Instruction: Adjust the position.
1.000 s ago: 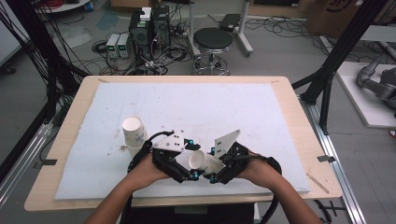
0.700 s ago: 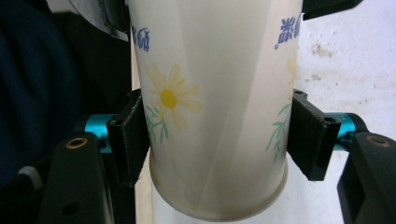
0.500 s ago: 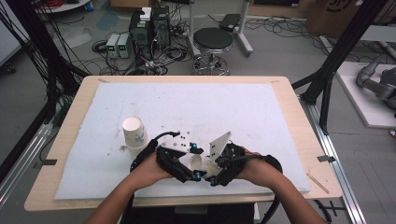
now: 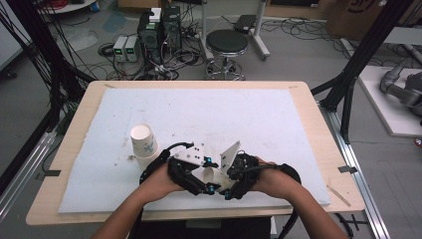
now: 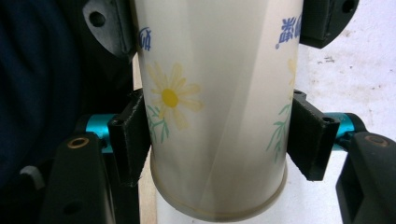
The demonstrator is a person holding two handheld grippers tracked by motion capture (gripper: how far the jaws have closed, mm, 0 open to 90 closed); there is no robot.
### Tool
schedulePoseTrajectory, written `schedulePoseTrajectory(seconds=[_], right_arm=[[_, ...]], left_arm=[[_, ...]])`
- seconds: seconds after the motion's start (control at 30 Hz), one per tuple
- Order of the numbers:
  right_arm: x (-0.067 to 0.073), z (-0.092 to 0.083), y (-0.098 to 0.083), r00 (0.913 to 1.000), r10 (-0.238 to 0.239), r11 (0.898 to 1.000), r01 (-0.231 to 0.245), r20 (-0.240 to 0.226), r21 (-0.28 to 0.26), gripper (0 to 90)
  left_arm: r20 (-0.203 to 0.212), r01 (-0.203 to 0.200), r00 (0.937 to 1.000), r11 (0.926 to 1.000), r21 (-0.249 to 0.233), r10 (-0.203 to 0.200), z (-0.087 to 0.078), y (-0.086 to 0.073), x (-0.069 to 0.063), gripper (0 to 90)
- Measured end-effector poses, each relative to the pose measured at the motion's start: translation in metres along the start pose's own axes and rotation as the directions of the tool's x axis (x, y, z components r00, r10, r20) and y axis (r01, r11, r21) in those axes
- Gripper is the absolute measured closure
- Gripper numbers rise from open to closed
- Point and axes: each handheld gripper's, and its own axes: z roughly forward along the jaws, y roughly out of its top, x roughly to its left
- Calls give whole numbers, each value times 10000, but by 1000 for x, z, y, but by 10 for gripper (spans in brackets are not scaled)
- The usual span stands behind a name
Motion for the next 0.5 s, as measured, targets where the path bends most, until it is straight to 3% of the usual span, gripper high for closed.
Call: schedulePoseTrajectory(seconds=[0.13, 0.27, 0.5], right_arm=[[0, 0, -1, 10000, -44, 10000, 44, 19, -61, 301], [0, -4, -5, 9997, 145, 9975, -131, 192, -700, 211], [-2, -21, -18, 9985, 526, 9721, -477, 150, -2295, 193]], left_arm=[[-95, -24, 10000, 10000, -92, 23, -1, -1, 0, 370], [-252, 69, 9997, 9993, -365, -79, -5, -3, 2, 372], [-162, 264, 9995, 9943, -1036, -283, -9, -11, 3, 369]])
